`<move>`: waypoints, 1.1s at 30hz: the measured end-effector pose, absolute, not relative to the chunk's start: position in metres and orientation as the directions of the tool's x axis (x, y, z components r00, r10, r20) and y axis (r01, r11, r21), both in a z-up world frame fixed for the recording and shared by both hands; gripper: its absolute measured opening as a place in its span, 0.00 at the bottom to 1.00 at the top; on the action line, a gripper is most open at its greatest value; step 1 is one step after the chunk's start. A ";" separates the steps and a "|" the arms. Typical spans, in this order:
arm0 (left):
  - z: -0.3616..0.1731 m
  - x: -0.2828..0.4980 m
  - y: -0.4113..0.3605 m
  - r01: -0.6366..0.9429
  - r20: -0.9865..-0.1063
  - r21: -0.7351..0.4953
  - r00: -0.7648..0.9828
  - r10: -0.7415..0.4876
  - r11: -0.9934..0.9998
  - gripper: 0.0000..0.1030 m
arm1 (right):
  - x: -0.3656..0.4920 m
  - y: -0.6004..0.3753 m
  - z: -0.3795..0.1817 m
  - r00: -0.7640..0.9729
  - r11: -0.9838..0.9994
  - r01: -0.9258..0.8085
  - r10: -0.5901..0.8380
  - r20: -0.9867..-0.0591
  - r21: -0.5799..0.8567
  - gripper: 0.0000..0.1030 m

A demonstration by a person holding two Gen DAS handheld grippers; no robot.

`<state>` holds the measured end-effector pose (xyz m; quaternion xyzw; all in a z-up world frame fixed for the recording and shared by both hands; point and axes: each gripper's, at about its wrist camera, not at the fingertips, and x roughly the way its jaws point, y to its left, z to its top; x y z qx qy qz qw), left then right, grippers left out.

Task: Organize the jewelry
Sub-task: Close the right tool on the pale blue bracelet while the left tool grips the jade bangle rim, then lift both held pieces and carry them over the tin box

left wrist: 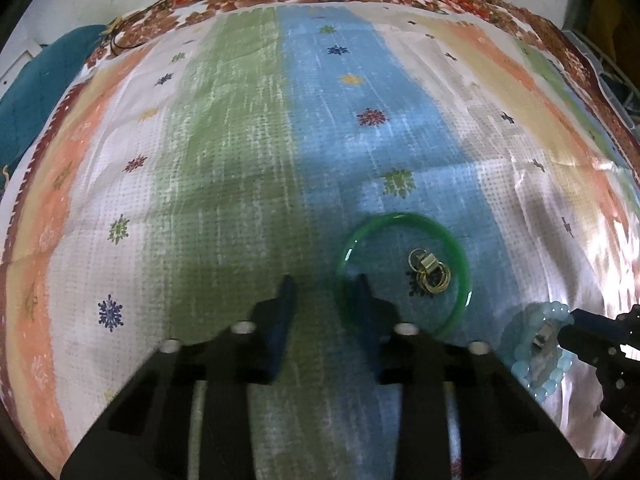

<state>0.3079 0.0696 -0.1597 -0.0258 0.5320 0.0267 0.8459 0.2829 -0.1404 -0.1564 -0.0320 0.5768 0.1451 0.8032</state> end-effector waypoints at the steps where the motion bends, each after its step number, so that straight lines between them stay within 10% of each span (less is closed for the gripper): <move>1: -0.160 0.307 0.070 -0.073 -0.901 -0.012 0.433 0.021 0.997 0.14 | 0.282 -0.140 -0.156 0.290 0.954 -0.275 0.198 -0.936 0.117 0.14; 33: -0.116 0.261 0.077 -0.090 -0.898 0.007 0.437 0.046 0.996 0.07 | 0.255 -0.135 -0.109 0.371 0.934 -0.339 0.240 -0.897 0.110 0.12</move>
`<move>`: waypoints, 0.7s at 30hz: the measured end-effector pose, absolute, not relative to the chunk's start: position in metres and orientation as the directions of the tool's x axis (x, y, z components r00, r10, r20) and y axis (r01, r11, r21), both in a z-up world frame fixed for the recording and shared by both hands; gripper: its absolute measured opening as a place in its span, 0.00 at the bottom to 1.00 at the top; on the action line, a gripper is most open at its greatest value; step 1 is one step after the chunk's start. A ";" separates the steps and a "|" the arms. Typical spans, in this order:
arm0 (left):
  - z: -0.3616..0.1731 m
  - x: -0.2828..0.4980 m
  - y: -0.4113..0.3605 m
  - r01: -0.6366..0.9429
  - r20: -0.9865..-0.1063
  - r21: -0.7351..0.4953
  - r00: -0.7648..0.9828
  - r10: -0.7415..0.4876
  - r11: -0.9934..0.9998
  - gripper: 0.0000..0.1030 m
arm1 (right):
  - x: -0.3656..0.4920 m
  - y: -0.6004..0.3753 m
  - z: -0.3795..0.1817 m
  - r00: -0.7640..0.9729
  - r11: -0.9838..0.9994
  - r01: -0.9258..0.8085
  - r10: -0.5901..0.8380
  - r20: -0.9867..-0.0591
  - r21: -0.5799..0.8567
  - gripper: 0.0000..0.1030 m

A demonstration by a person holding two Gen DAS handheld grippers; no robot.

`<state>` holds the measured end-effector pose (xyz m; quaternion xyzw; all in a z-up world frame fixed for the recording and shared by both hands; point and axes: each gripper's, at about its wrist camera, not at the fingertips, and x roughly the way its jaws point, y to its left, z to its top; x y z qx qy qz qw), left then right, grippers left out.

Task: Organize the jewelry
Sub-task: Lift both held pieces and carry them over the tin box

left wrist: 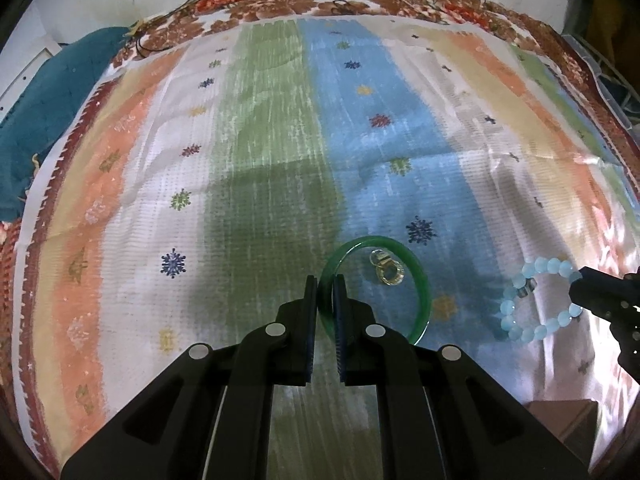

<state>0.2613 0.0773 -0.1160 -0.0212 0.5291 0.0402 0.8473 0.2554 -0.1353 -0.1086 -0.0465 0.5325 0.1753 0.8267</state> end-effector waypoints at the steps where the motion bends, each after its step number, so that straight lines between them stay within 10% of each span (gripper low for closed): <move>1: -0.114 0.260 0.077 -0.090 -0.897 0.005 0.439 0.045 0.996 0.07 | 0.254 -0.135 -0.106 0.374 0.934 -0.340 0.245 -0.894 0.114 0.12; 21: -0.086 0.235 0.062 -0.070 -0.881 0.026 0.470 0.056 0.997 0.08 | 0.237 -0.130 -0.080 0.411 0.929 -0.349 0.272 -0.870 0.125 0.12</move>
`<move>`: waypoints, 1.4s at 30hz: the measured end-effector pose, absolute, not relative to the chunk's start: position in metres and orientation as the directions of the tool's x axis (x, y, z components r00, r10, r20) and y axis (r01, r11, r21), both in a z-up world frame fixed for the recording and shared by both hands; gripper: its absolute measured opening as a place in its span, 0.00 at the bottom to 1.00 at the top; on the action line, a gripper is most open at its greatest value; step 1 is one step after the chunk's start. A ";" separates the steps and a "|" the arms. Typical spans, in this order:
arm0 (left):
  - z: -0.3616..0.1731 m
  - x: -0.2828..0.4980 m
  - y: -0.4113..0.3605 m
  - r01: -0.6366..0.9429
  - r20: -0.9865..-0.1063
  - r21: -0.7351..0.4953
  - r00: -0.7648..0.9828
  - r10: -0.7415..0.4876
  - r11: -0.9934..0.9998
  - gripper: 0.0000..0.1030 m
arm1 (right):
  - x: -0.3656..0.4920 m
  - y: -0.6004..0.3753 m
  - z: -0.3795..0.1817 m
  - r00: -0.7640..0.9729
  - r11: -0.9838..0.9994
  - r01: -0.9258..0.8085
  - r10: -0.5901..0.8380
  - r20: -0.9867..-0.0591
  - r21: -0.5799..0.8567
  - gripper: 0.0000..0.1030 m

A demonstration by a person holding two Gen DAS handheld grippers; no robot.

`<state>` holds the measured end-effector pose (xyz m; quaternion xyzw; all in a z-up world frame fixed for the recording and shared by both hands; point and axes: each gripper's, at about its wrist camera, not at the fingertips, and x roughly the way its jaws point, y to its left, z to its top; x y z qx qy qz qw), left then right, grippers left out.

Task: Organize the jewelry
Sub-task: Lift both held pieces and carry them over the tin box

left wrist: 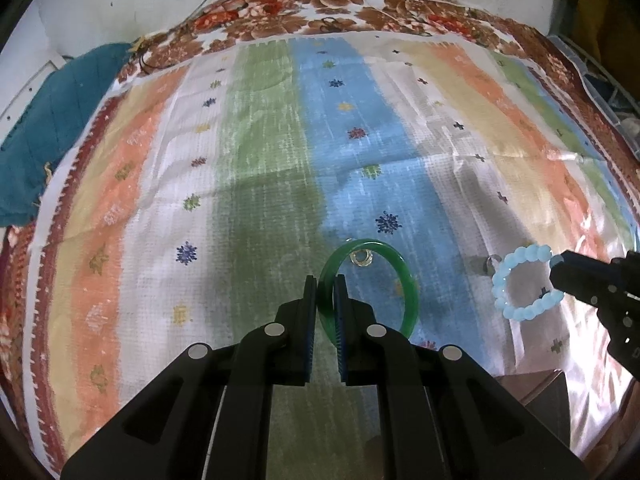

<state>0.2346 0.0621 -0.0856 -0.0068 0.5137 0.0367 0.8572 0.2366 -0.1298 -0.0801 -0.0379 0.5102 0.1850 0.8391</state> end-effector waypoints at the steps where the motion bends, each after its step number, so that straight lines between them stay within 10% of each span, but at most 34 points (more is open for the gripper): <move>1: -0.085 0.234 0.062 -0.069 -0.882 0.023 0.468 0.052 0.997 0.08 | 0.236 -0.130 -0.079 0.415 0.931 -0.345 0.267 -0.870 0.121 0.12; 42: -0.029 0.167 0.047 -0.070 -0.828 -0.048 0.561 -0.001 0.996 0.09 | 0.176 -0.121 -0.024 0.527 0.924 -0.375 0.275 -0.804 0.071 0.12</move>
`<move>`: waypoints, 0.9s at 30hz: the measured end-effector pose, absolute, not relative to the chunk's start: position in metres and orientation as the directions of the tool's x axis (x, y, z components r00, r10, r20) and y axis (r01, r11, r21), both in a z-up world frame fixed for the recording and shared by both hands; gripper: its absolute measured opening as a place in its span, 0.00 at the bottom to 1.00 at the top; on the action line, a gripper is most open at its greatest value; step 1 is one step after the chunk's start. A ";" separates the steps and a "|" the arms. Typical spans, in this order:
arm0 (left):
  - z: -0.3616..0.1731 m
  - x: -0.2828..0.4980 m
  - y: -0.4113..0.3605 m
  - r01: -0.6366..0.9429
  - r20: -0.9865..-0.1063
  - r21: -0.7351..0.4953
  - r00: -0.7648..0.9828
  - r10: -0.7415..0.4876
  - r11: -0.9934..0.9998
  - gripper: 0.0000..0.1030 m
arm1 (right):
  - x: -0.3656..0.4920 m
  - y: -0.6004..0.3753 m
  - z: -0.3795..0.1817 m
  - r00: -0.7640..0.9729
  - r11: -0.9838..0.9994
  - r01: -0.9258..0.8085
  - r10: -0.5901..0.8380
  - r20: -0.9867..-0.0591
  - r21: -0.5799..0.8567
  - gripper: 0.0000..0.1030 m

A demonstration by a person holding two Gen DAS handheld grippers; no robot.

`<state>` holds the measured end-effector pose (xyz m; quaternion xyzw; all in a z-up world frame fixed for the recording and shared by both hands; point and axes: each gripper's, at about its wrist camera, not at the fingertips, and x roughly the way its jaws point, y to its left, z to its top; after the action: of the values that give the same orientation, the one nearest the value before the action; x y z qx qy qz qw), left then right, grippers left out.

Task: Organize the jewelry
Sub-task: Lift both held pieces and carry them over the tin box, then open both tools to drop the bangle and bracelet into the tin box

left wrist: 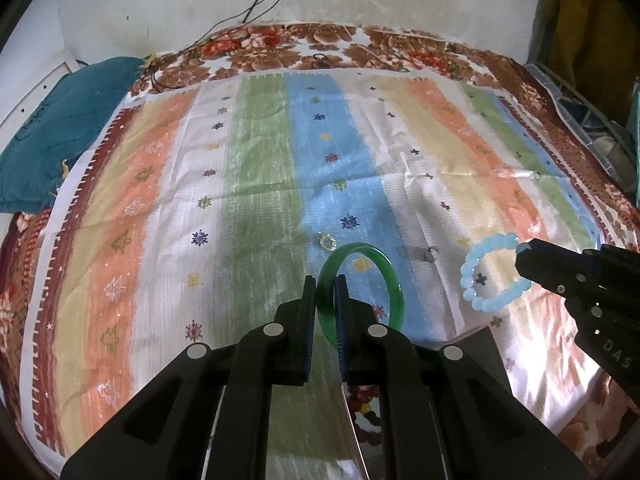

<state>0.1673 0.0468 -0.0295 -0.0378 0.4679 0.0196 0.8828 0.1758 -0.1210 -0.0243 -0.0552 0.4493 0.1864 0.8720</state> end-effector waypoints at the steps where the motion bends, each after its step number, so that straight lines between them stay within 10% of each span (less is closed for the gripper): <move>1: -0.029 0.166 0.046 -0.069 -0.826 -0.047 0.563 0.000 0.997 0.09 | 0.172 -0.120 -0.023 0.534 0.925 -0.376 0.270 -0.801 0.061 0.12; 27: -0.029 0.116 0.026 -0.032 -0.834 -0.100 0.548 -0.066 0.994 0.09 | 0.124 -0.114 -0.025 0.494 0.898 -0.427 0.332 -0.804 0.108 0.12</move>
<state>0.1157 0.0257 -0.0291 -0.0516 0.4752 -0.0096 0.8783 0.1239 -0.1138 -0.0254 -0.0527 0.4526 0.2198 0.8626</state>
